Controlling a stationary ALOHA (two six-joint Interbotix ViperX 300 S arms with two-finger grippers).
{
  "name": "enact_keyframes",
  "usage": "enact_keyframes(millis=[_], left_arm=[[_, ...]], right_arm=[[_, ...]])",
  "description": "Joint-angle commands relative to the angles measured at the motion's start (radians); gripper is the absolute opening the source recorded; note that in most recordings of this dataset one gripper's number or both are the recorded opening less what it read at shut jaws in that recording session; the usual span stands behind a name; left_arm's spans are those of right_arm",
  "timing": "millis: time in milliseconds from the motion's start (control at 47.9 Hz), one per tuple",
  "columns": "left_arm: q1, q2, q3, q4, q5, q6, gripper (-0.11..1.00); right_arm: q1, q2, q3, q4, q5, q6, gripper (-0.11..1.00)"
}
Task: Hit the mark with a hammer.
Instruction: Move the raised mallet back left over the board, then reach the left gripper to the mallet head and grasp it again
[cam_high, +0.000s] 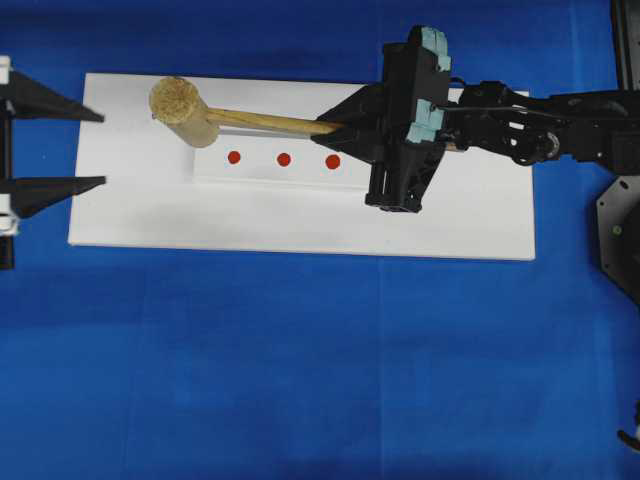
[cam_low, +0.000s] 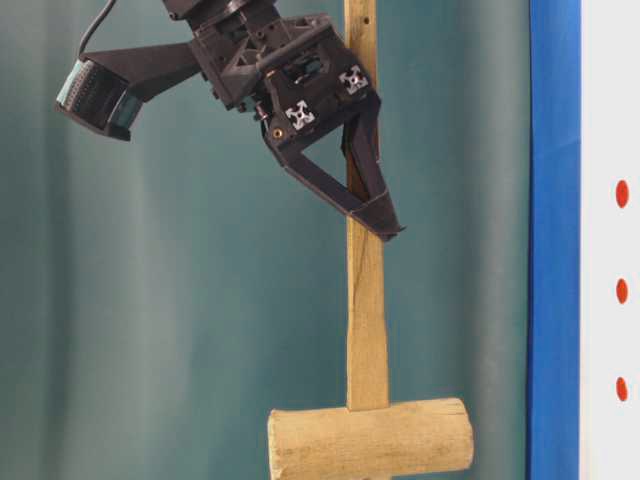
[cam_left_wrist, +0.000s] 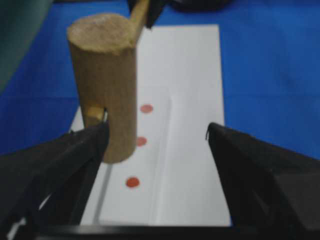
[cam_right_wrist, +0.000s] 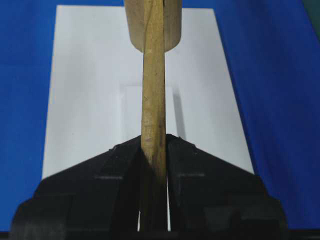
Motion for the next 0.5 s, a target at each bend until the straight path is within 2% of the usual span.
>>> enact_keyframes(millis=[0,167,480], left_arm=[[0.015,0.064,-0.012,-0.002,-0.101,-0.002,0.81],[0.034,0.178,-0.028,0.0,-0.225,-0.002,0.92],[0.069,0.388,-0.115,0.0,-0.327,-0.002,0.94]], right_arm=[[0.002,-0.015,-0.034,-0.002,-0.011,-0.002,0.03],[0.002,-0.014,-0.034,-0.002,-0.006,-0.002,0.03],[0.003,-0.015,-0.032,-0.005,-0.006,-0.002,0.03]])
